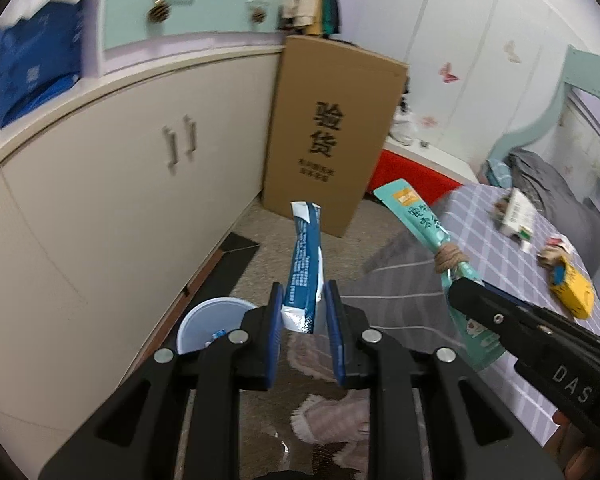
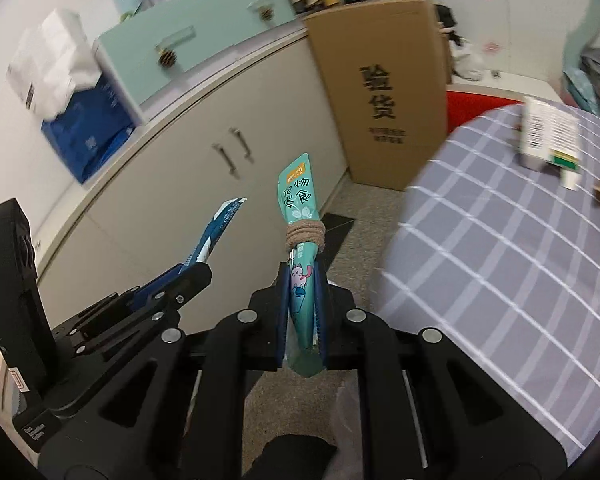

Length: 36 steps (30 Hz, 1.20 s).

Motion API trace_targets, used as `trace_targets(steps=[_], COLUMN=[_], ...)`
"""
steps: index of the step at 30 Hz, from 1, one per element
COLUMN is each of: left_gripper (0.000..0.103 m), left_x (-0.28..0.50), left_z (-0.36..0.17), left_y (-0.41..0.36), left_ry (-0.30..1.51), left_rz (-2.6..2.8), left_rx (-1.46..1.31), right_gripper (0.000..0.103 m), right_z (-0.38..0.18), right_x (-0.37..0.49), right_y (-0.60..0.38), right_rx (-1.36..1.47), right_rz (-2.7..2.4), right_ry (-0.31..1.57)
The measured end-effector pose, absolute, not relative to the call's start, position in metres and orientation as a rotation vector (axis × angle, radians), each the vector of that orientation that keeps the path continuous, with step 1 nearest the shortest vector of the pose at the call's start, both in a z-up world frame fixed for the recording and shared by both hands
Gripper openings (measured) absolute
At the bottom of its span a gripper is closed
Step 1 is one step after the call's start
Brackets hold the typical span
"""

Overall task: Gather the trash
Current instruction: 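Carry both toothpaste tubes over the trash bin with both tools, then open both tools above the bin to drop the tubes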

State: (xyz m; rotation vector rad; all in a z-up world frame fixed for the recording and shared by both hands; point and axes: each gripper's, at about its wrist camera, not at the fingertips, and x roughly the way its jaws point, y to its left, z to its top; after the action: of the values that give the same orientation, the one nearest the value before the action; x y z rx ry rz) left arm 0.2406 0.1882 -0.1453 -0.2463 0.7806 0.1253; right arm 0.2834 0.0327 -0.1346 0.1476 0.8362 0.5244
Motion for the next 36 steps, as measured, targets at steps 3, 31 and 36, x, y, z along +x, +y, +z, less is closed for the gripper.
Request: trace_targets(steps=[3,31,36], left_gripper=[0.02,0.059,0.06], left_x=[0.249,0.269,0.263], left_z=[-0.157,-0.198,-0.195], left_y=[0.21,0.268,0.271], left_ry=[0.804,0.888,0.877], left_rz=[0.159,0.273,0.276], left_rx=[-0.268,-0.332,-0.331], right_gripper=[0.012,0.012,0.012], right_z=[-0.144,-0.187,-0.183], right_x=[0.294,0.321,0.318], right_y=[0.059,0.115,0.123], right_rx=[0.123,0.055,0.046], right_rz=[0.551,0.55,0.555], right_ry=[0.855,0.919,0.91])
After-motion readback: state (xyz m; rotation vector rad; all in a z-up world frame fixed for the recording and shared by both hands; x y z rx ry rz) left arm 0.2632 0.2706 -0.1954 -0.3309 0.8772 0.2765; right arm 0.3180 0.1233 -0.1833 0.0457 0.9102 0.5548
